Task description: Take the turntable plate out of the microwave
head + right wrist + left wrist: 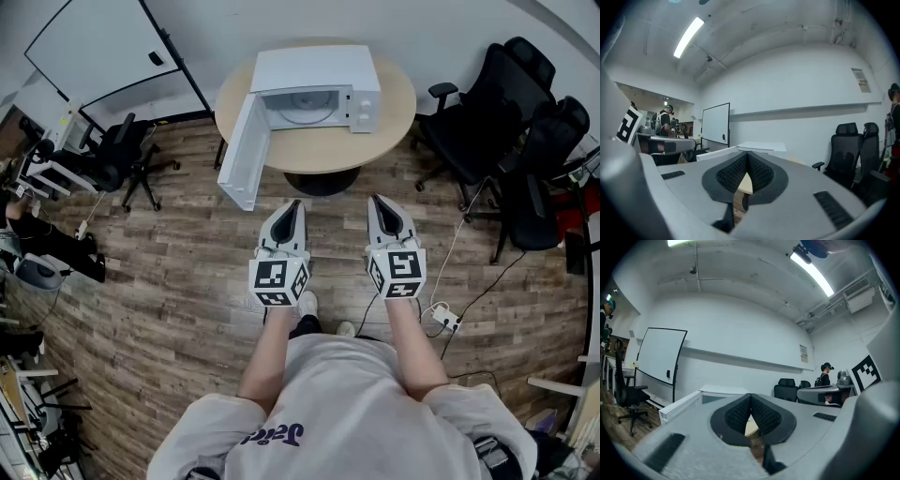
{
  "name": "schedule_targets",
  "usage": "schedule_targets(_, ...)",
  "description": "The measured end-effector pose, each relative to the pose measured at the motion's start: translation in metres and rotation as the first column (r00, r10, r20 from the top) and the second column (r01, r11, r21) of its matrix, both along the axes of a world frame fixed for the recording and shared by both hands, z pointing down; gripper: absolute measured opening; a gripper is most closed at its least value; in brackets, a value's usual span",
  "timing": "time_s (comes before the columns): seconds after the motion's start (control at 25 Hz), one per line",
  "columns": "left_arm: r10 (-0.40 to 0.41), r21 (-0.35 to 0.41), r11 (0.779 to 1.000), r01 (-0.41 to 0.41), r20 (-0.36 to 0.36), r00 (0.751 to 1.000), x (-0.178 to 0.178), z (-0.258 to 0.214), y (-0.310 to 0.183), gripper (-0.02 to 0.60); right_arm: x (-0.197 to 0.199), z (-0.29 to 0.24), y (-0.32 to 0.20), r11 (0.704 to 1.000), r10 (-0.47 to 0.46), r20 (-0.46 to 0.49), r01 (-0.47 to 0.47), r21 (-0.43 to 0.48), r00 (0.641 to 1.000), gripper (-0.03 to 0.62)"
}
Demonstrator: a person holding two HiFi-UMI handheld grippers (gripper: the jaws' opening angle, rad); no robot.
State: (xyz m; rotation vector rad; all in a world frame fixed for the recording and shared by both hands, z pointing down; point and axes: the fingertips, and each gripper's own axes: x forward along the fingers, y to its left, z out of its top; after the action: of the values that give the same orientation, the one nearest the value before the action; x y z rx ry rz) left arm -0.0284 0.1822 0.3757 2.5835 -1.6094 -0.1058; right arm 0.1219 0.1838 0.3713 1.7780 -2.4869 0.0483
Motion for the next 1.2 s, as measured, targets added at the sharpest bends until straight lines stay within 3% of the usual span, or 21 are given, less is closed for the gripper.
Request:
schedule_targets(0.56,0.015,-0.008,1.000,-0.016,-0.036,0.999,-0.034,0.002,-0.052,0.015,-0.034,0.001,-0.050,1.000,-0.007,0.080,0.005,0.017,0.997,0.017)
schedule_targets(0.76,0.034,-0.048,0.998,-0.041,-0.141,0.989,-0.052,0.005,-0.072,0.015,-0.052,0.004,-0.067,1.000,-0.008,0.078,0.007,0.015,0.997,0.017)
schedule_targets(1.2,0.094,-0.060,0.993,-0.099,-0.089,0.992,-0.075,0.023,-0.098,0.015,-0.094,0.013,-0.089,1.000,0.012,0.067,-0.011,-0.005,0.998,0.017)
